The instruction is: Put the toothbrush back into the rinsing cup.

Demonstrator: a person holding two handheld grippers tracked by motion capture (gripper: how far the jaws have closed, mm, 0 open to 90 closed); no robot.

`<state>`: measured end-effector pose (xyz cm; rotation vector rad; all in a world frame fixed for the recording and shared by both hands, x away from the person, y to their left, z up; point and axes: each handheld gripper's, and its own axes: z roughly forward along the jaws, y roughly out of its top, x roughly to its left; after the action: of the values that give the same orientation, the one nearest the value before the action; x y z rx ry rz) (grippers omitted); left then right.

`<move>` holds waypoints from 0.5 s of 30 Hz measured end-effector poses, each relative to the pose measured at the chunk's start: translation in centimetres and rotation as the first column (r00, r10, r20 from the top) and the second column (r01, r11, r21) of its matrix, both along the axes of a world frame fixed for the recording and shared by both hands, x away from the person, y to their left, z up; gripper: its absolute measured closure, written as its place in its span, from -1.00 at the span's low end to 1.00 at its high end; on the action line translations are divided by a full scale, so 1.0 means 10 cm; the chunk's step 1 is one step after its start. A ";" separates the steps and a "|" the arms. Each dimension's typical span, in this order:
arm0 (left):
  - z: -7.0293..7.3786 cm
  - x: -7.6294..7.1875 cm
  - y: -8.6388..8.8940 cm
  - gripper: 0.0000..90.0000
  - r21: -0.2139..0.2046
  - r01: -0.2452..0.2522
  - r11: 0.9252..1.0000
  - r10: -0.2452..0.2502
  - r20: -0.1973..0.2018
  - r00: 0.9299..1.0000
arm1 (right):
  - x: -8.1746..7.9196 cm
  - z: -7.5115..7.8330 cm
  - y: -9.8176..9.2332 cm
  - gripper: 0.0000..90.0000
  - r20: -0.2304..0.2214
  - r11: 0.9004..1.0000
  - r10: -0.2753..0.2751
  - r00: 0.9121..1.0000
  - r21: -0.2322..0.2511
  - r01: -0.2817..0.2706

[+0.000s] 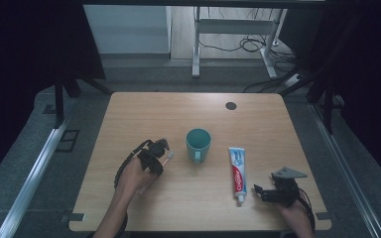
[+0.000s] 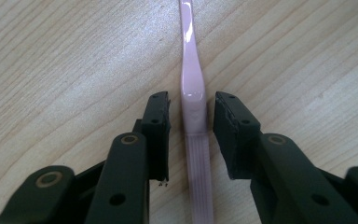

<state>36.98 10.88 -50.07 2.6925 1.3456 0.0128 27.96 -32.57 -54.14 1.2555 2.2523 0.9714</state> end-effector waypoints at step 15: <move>0.01 0.06 -0.07 0.75 0.048 0.002 0.999 0.000 -0.040 0.999 | 0.00 0.00 0.00 -0.72 -0.001 1.000 0.000 1.000 -0.001 0.000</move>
<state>37.55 10.18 -49.94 2.7468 1.3724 -0.0087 27.95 -32.58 -54.13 1.2556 2.2530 0.9700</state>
